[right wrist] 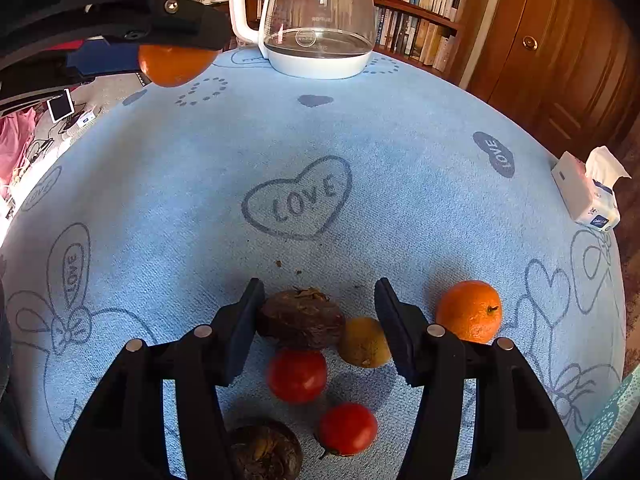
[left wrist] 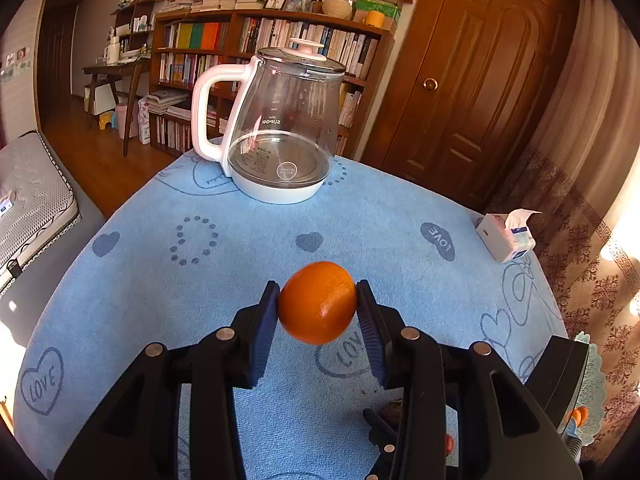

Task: Organize fruits

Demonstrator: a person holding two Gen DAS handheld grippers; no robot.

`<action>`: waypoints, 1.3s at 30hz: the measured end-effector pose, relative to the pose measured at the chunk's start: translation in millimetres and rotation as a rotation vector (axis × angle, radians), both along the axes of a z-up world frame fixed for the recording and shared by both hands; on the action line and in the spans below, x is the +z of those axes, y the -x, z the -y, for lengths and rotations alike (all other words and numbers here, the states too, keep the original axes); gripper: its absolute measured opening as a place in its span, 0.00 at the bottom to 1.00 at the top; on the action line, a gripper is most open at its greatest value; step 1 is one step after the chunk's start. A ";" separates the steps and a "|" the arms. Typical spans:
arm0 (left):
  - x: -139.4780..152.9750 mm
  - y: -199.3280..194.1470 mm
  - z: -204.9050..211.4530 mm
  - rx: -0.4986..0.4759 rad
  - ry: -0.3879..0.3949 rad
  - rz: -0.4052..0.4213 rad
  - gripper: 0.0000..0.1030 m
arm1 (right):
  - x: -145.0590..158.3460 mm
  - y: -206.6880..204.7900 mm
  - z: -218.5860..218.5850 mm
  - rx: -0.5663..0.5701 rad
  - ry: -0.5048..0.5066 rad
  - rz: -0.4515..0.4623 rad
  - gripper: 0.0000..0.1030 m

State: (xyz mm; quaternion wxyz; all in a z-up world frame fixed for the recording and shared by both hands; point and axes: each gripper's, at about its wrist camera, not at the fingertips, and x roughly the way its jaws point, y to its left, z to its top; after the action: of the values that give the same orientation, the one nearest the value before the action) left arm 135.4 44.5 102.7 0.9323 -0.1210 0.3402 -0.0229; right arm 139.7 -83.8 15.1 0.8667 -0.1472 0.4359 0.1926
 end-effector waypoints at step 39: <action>12.1 12.2 5.8 -0.012 0.013 0.045 0.38 | 127.1 57.8 91.6 -0.230 -0.364 0.266 0.40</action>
State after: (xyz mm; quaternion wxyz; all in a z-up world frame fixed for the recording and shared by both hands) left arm 123.2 38.7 114.8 0.9386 -0.1245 0.3199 -0.0335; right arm 81.9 -175.4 142.2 0.9448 0.0380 0.2902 0.1469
